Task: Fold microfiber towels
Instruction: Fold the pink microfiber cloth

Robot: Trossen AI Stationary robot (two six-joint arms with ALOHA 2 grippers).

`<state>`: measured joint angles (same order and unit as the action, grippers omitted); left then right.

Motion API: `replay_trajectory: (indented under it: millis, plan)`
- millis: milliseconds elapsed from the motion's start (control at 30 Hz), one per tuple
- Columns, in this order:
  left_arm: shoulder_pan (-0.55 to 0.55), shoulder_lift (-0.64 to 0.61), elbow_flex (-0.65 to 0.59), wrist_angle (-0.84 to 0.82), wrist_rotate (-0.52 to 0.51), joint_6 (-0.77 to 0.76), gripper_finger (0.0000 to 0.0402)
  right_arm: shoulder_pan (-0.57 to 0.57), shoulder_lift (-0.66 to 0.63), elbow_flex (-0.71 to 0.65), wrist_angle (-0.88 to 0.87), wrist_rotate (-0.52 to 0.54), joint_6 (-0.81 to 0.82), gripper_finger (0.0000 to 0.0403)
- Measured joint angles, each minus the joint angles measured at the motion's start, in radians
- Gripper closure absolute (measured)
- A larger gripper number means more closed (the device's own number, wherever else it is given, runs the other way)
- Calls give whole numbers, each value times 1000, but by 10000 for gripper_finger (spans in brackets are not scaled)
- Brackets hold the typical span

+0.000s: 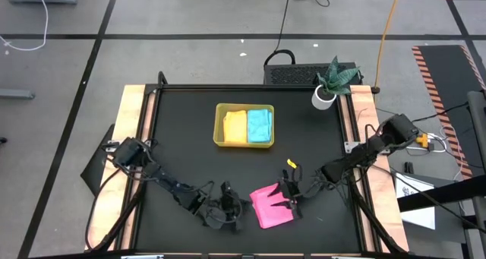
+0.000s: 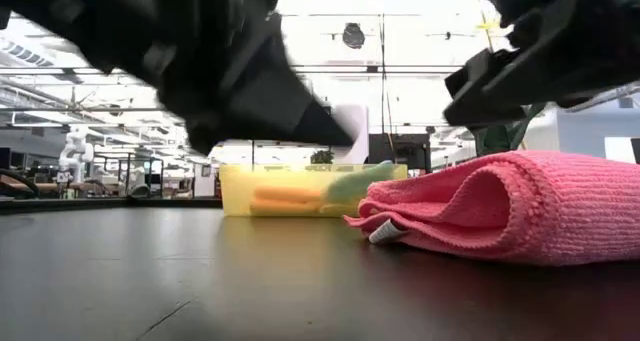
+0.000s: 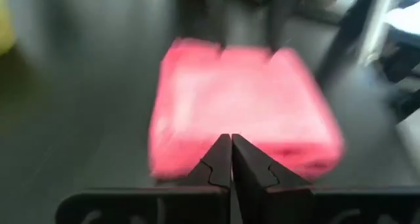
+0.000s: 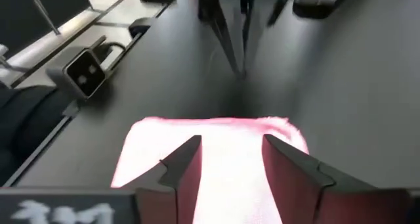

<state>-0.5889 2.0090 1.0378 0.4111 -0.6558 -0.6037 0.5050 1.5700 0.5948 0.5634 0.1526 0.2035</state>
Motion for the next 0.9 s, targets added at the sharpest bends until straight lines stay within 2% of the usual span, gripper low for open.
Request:
replay_trajectory:
  millis: [133,267,333,400,467,600,833,900]
  plan:
    - [35,35,3,198,52,113,397,10,0,-29,-11,1,31,283]
    - [93,108,1,295,141,110,397,-2,40,-69,5,63,85,323]
    - [113,138,1,289,174,71,399,-10,73,-81,35,92,91,342]
    - [127,154,0,222,243,-1,396,-14,88,-100,34,111,92,360]
    - [124,148,3,167,270,-38,391,-18,97,-115,40,112,102,375]
    - [97,150,2,150,228,-45,392,-18,96,-156,98,112,128,399]
    - [82,81,-1,129,205,-15,391,17,28,-193,242,110,118,400]
    - [80,65,0,175,184,28,394,20,21,-193,252,111,118,402]
